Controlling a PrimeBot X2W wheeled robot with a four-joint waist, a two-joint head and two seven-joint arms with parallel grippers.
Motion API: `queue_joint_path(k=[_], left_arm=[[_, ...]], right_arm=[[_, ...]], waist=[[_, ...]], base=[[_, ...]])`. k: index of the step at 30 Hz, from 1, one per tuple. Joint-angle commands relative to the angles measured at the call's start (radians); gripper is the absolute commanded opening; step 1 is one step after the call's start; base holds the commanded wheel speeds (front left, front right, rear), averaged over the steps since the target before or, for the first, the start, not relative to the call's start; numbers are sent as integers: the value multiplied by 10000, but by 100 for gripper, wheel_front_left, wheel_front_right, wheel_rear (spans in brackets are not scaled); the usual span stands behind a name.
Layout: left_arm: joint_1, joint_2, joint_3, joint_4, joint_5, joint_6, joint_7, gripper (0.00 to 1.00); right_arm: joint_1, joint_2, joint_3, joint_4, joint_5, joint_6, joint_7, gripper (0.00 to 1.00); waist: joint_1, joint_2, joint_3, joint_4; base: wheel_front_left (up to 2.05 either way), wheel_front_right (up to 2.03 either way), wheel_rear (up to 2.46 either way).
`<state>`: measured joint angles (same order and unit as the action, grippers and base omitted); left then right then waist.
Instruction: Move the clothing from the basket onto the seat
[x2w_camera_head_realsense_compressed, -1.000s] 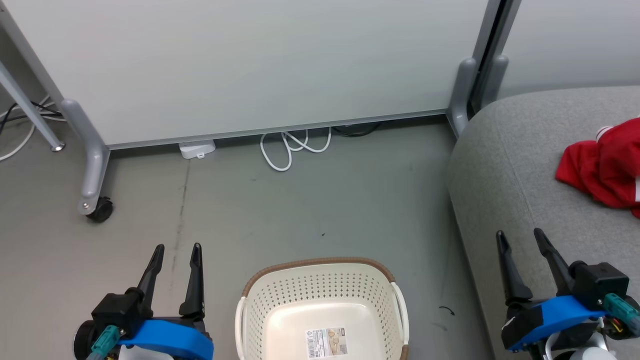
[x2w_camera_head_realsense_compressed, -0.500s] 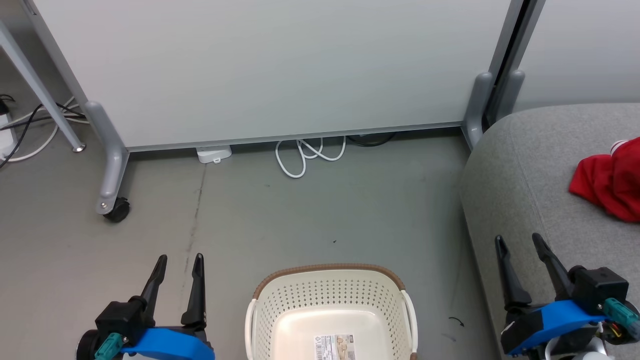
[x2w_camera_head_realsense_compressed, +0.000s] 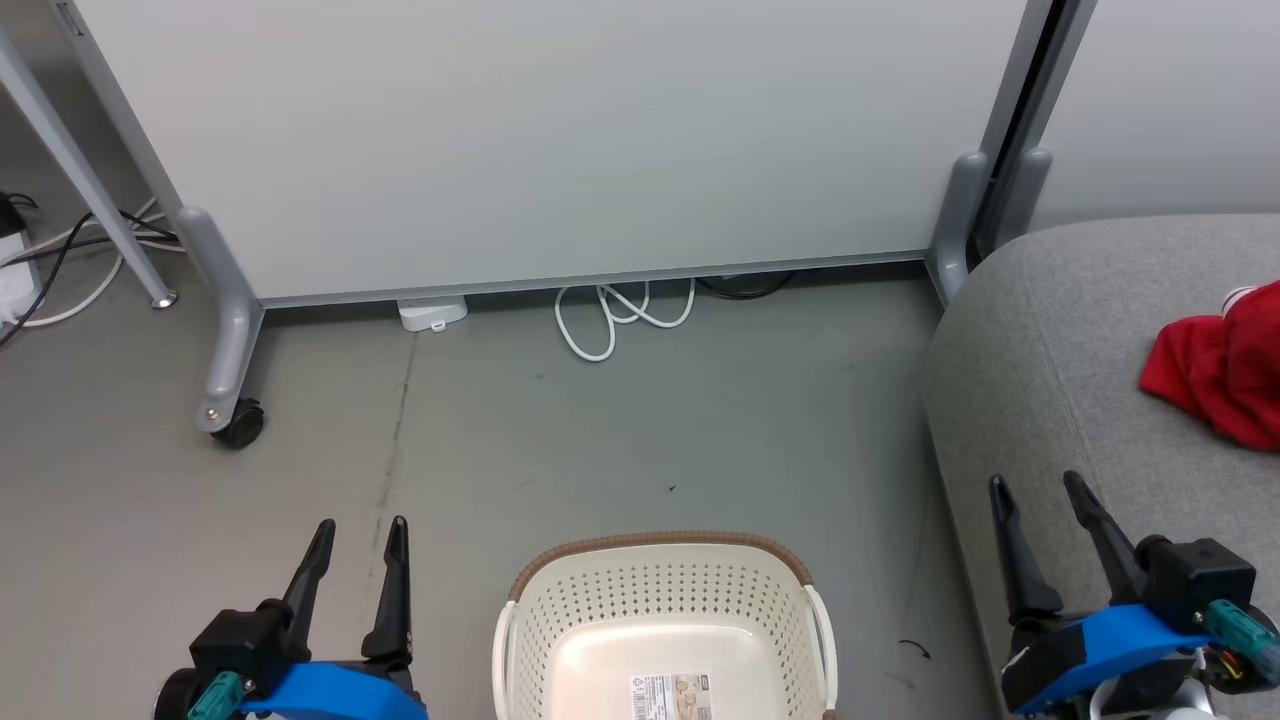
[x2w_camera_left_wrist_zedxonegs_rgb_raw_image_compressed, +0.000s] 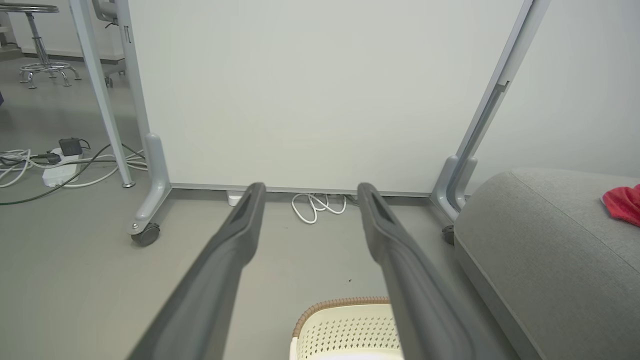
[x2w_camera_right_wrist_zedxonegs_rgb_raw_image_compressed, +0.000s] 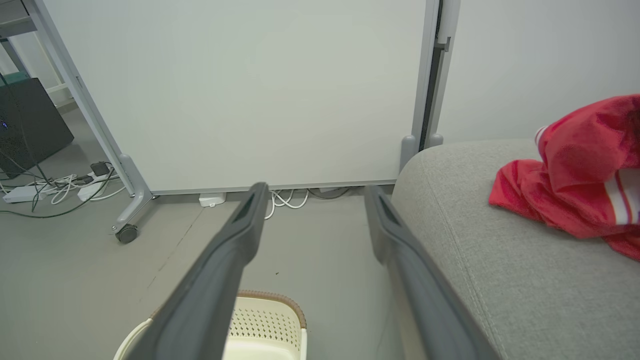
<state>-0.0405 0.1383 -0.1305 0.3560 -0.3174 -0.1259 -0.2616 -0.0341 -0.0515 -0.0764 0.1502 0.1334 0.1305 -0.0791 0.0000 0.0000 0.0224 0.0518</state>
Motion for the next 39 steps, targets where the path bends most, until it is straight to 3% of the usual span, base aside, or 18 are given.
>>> queue_joint_path(k=[1,11,12,22,39], left_arm=[[59,23,27,3,-33,-77,-50,100],[119,-73,18,-26,-94,-77,-50,100],[74,-104,-4,25,-75,6,4,0],[650,-317,-95,758,-166,7,78,0],[326,-421,455,327,-3026,-6,876,0]], right_arm=[[130,18,-14,-10,22,5,15,100],[187,19,-45,32,-81,5,65,100],[51,2,-36,44,-50,0,56,0],[294,63,-30,911,42,0,174,0],[40,49,-109,900,3324,1,564,0]], waist=[[0,0,3,4],[0,0,-51,-3],[0,0,-53,-2],[0,0,-59,-6],[0,0,-77,-76]], base=[[0,0,0],[0,0,0],[0,0,0],[0,0,0],[0,0,0]])
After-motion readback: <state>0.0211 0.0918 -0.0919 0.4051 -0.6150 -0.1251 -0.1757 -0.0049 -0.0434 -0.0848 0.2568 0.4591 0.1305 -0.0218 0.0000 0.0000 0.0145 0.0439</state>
